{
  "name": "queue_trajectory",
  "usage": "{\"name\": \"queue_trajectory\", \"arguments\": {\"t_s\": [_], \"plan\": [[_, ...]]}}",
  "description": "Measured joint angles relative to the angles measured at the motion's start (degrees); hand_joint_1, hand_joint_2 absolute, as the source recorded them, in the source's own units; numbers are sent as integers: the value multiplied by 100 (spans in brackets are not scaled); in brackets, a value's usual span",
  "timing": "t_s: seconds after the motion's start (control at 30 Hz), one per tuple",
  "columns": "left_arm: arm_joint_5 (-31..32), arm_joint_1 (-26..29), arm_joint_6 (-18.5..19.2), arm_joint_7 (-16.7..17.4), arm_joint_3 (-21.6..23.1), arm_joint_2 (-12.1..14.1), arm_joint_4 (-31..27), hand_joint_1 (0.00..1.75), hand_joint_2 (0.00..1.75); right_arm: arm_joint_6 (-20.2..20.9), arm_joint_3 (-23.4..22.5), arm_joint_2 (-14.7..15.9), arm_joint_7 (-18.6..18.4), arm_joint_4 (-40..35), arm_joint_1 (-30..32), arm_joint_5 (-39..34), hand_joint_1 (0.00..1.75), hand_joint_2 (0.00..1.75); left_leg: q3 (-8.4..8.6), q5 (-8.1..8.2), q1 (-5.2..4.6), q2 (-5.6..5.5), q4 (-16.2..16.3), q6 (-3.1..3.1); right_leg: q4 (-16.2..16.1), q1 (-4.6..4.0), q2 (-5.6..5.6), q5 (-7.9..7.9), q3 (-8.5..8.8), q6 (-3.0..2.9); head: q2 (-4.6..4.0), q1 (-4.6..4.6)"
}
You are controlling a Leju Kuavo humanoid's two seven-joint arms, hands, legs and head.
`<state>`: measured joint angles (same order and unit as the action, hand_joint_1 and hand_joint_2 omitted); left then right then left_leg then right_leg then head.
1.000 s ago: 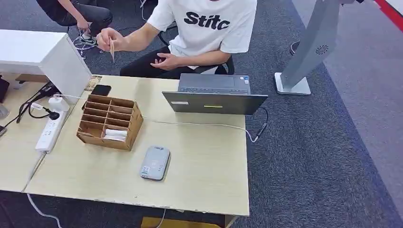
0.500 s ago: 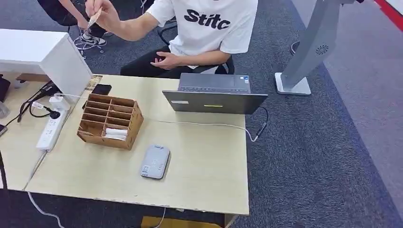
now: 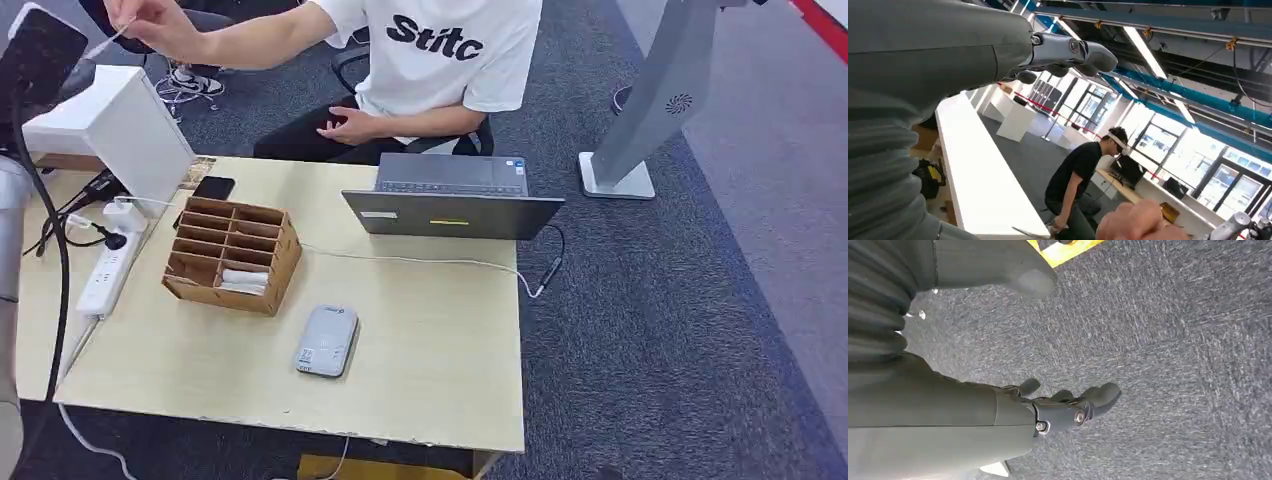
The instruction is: Pass the card to the sensor for recognition and then transmit it.
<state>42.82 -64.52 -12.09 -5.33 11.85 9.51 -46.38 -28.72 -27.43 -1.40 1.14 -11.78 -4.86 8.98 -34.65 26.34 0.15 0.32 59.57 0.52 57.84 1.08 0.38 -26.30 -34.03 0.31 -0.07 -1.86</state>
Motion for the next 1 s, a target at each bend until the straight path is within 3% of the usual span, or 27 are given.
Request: {"name": "queue_trajectory", "arguments": {"t_s": [0.77, 0.8, 0.83, 1.0], "plan": [[52, 299, 251, -103, 273, -369, 179, 2, 175, 61, 33, -7, -39, 22, 5, 50, 0, 175, -2, -2, -1, -1, 0, 2, 0, 1, -2, 1, 1, 1, 0, 2], [52, 310, 256, -103, 286, -374, 177, 54, 175, 61, 33, -7, -39, 22, 4, 52, 0, 175, -2, -2, -1, -2, 0, 2, 0, 0, -2, 1, 1, 1, 0, 2], [52, 318, 258, -103, 289, -378, 177, 175, 175, 61, 33, -7, -39, 22, 4, 55, 0, 175, -2, -2, -1, -1, 0, 2, 0, 0, -2, 1, 0, 1, 0, 4], [35, 346, 299, -105, 299, -398, 173, 175, 175, 59, 33, -7, -39, 24, 6, 70, 0, 175, -2, -2, 0, -1, -1, 1, 0, 0, -2, 1, 0, 1, 0, 4]]}}
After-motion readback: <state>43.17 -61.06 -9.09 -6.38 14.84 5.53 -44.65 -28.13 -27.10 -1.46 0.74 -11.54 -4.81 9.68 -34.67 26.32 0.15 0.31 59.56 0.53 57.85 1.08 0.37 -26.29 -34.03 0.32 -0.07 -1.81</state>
